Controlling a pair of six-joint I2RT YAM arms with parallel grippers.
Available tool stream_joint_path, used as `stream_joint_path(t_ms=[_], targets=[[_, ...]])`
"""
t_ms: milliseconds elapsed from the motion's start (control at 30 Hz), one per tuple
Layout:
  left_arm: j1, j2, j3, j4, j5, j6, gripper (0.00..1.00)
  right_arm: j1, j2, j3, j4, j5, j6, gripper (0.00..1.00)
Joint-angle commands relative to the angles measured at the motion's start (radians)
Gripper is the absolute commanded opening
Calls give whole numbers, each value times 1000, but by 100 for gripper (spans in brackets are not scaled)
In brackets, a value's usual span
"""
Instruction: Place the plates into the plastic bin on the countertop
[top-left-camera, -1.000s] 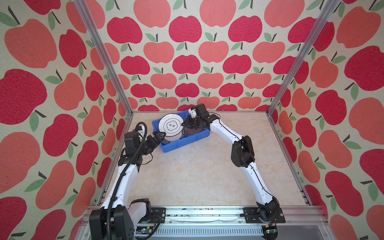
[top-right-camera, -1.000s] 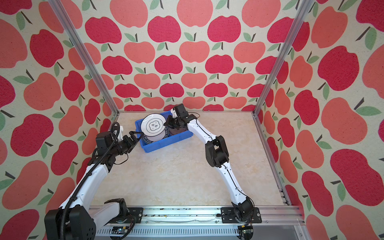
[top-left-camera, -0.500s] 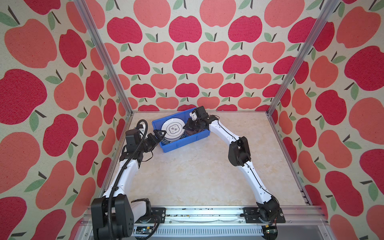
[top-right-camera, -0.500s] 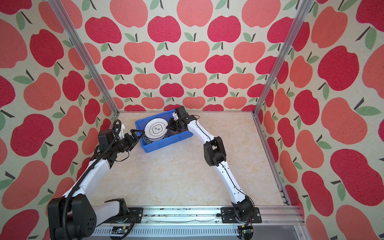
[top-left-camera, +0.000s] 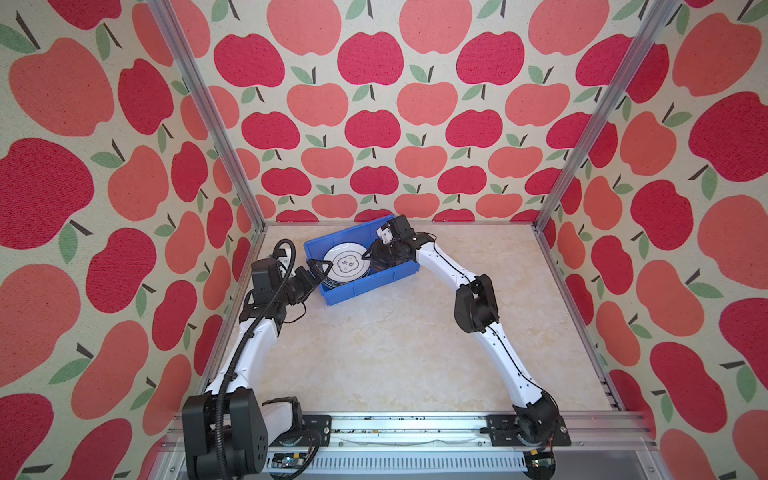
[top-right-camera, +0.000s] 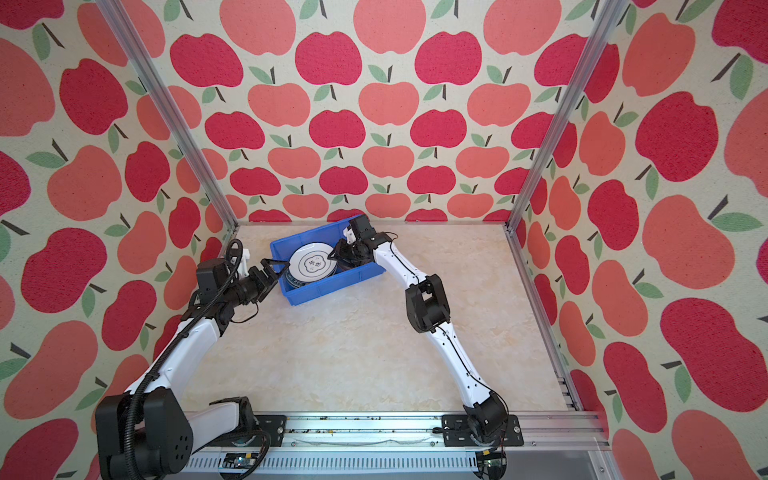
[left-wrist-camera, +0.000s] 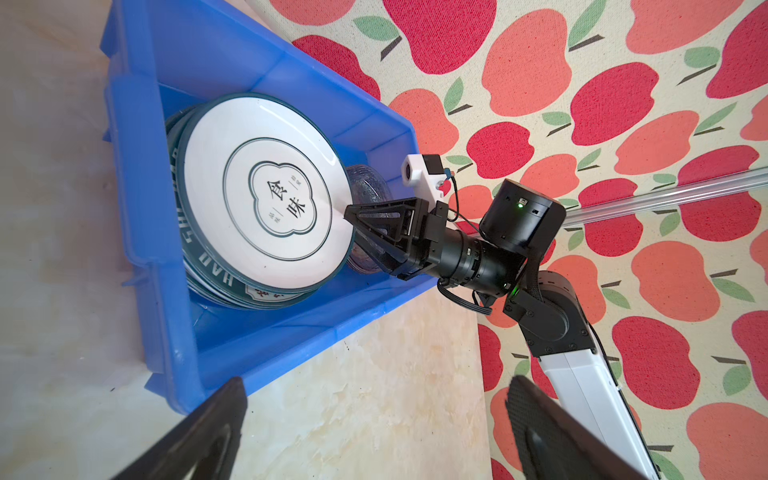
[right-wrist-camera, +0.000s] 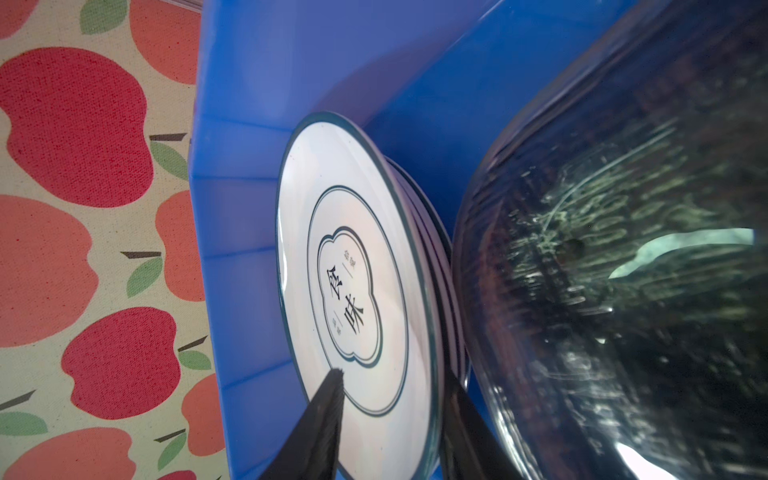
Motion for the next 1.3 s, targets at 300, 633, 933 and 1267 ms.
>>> stream_joint_path(t_ms=[300,633,933,1267], targets=[[-39,-75,-5,-17,-38,0,99,26,-152,-56,-132,134,-154,48],[-171,-86,56,-195,-242,129,99,33,-448,-304,-125,312,-340,74],[-445,-247,-123,-130,-802,319,99,35,-1157,-1158,142,581,-589,100],[-471,-461,-429,140,-1163,583,99,38,-1756,-1825,312,971,-703,100]])
